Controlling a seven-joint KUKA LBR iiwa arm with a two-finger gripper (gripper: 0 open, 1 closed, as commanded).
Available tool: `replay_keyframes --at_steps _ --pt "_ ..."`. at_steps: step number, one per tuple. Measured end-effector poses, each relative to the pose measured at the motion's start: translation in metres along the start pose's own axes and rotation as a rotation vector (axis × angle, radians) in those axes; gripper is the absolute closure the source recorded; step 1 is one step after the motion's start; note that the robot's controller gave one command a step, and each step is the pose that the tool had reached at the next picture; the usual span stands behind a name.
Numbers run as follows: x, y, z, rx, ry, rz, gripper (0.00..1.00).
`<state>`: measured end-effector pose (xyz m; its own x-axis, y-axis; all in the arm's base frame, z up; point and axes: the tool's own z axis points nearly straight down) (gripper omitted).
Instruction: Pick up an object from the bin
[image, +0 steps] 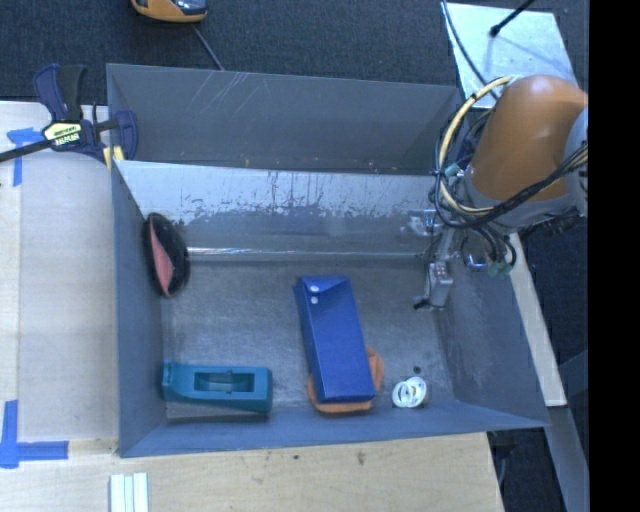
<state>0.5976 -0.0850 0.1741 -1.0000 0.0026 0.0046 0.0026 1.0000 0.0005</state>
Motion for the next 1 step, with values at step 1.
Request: replay_keyframes --at_steps 1 --pt "-0.0016 0.0003 -0.0051 0.001 -0.008 -0.002 0.00"
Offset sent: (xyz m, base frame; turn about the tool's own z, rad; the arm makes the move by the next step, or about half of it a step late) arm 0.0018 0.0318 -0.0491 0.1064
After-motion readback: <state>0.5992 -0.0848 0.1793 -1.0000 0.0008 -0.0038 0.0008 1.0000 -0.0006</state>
